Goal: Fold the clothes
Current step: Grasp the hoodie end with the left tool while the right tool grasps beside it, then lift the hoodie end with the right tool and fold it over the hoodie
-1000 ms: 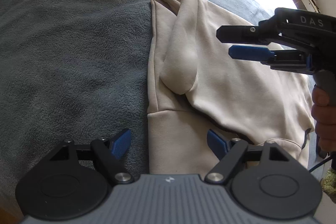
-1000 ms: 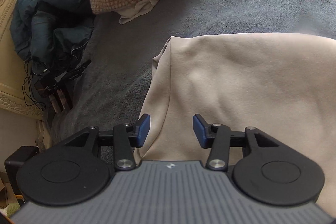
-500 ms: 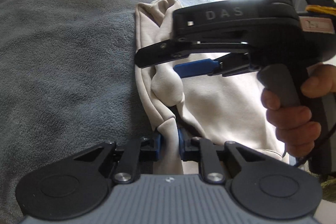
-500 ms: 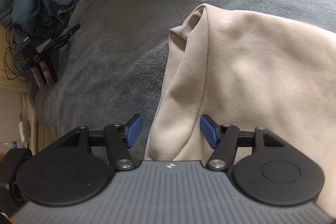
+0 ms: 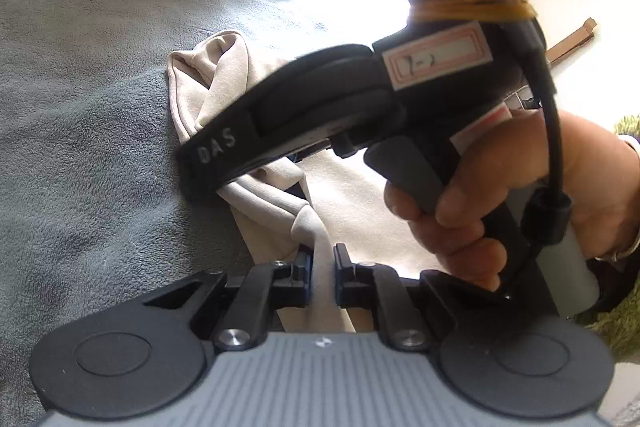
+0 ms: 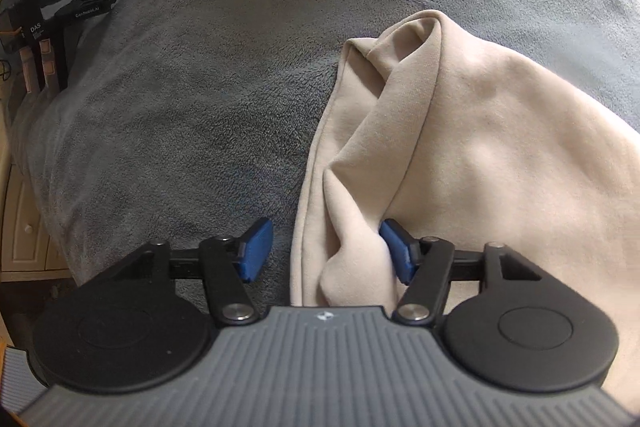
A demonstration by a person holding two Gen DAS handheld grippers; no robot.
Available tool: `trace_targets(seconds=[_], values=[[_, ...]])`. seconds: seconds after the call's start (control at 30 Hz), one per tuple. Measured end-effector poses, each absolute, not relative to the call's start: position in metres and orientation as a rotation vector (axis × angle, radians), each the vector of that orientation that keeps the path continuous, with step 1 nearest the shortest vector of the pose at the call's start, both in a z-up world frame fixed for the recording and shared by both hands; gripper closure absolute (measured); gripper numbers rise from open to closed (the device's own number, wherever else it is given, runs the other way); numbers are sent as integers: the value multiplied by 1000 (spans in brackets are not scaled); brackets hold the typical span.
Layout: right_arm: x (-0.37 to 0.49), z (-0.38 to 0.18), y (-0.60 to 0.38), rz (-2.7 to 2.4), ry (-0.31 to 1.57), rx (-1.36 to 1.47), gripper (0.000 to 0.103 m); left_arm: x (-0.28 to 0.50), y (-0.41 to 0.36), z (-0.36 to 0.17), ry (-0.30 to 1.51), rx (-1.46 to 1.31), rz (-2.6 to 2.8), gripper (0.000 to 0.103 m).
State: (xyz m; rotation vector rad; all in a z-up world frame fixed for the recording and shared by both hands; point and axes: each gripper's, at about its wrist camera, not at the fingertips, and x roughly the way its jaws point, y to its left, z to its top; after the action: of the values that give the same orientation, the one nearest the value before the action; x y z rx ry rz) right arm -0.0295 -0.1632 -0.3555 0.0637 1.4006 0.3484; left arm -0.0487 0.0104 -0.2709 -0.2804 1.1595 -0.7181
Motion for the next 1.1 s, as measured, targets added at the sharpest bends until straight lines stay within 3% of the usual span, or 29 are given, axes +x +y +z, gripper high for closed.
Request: trace_targets(seconds=[0.03, 0.13, 0.23, 0.57, 1.1], values=[[-31, -355, -165, 344, 1392, 38, 70, -49, 9, -270, 1156, -277, -725, 93], [-32, -354, -171, 359, 1374, 17, 82, -55, -2, -266, 1139, -247, -739, 93], [-34, -349, -179, 372, 1342, 55, 88, -68, -7, -260, 1117, -226, -744, 93], [-68, -299, -253, 377, 1144, 343, 90, -101, -45, -228, 1037, -172, -839, 92], [-165, -254, -419, 156, 865, 602, 91, -132, -200, -221, 1012, -54, -1099, 91]])
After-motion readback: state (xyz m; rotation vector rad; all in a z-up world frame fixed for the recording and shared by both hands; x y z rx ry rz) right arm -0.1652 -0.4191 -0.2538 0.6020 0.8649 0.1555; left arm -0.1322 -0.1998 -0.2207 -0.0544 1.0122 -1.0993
